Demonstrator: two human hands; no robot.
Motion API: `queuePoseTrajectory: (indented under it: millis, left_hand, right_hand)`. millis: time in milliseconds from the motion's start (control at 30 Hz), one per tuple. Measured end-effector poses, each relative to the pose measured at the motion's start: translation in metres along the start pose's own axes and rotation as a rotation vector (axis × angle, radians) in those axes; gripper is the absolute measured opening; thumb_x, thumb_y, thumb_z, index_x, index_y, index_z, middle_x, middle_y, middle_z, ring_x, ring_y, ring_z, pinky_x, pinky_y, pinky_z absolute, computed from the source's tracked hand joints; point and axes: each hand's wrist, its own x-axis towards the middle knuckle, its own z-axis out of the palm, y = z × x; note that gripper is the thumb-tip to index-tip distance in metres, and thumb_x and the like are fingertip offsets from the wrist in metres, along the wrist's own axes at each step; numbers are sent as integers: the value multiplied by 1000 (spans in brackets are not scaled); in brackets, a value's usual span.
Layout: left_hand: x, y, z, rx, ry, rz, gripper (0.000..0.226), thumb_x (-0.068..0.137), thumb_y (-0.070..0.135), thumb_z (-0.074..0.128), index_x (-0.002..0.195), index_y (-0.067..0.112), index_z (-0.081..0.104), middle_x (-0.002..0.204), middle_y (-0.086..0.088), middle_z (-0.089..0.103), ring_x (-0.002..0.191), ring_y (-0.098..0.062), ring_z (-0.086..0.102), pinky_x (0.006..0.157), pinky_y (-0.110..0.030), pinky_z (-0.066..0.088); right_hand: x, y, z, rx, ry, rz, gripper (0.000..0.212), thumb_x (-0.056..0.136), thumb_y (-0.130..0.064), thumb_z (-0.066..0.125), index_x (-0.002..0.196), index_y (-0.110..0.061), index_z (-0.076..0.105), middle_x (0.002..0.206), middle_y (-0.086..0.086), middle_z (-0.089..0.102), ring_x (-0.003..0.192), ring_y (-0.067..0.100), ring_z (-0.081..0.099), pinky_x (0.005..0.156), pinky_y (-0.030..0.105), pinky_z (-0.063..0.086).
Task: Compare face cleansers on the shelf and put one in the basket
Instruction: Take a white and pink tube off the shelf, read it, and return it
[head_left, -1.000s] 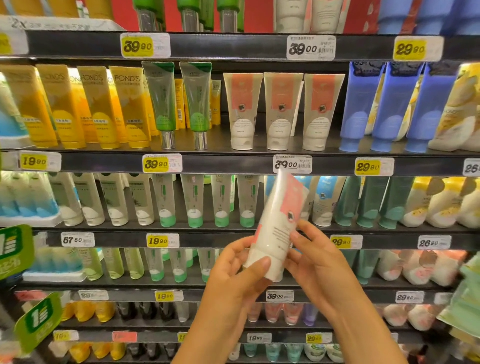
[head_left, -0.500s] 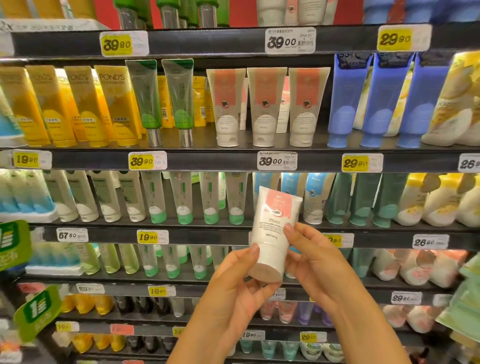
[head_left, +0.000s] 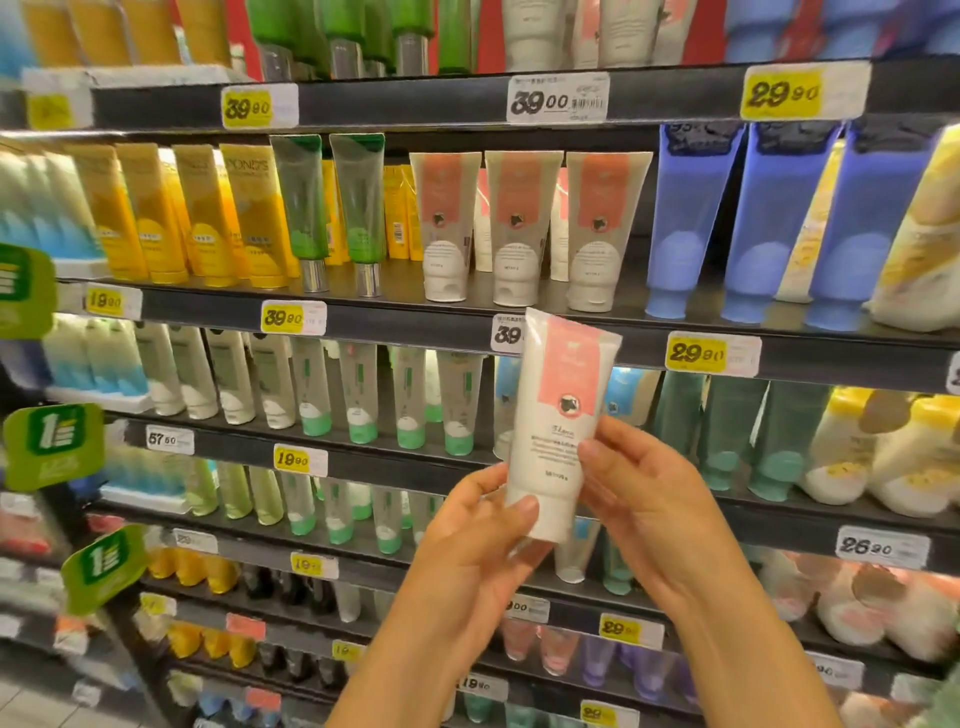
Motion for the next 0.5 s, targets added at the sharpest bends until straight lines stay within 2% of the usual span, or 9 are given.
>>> queuePoseTrajectory:
  millis: [100, 233, 333, 400, 500]
  left_hand:
    - [3, -8, 11, -4, 8, 51, 50, 64, -2, 64, 112, 0, 53, 99, -16, 70, 83, -24, 70, 63, -30, 56]
    - [7, -13, 23, 55, 6, 121, 44, 64, -1, 65, 106, 4, 57, 98, -13, 71, 82, -22, 70, 61, -28, 55]
    - [9, -11, 32, 145, -5, 168, 49, 65, 4, 67, 112, 6, 56, 100, -10, 72, 90, -22, 69, 69, -28, 56]
    - [12, -6, 39, 261, -18, 203, 52, 66, 10, 68, 117, 9, 56, 106, -7, 70, 94, -20, 68, 74, -27, 55]
    - [18, 12, 52, 617, -32, 273, 55, 64, 27, 76, 115, 23, 57, 112, 1, 69, 104, -15, 65, 84, -28, 52]
  right_hand:
    - [1, -8, -8, -5, -22, -9, 44, 71, -10, 63, 114, -1, 59, 98, 9, 73, 88, 19, 70, 72, 26, 57]
    - [4, -16, -17, -135, -45, -29, 54, 66, -22, 69, 117, -11, 58, 106, 8, 71, 97, 21, 69, 78, 33, 56]
    - [9, -24, -19, -162, -19, -84, 54, 60, -24, 71, 112, -15, 59, 105, 7, 72, 96, 21, 69, 83, 37, 54]
    - [14, -31, -18, -168, -26, -134, 52, 58, -27, 72, 109, -18, 61, 102, 3, 73, 95, 18, 69, 78, 32, 55]
    - [24, -48, -14, -183, -60, -219, 49, 59, -28, 72, 106, -22, 62, 99, -5, 73, 93, 11, 69, 71, 21, 55]
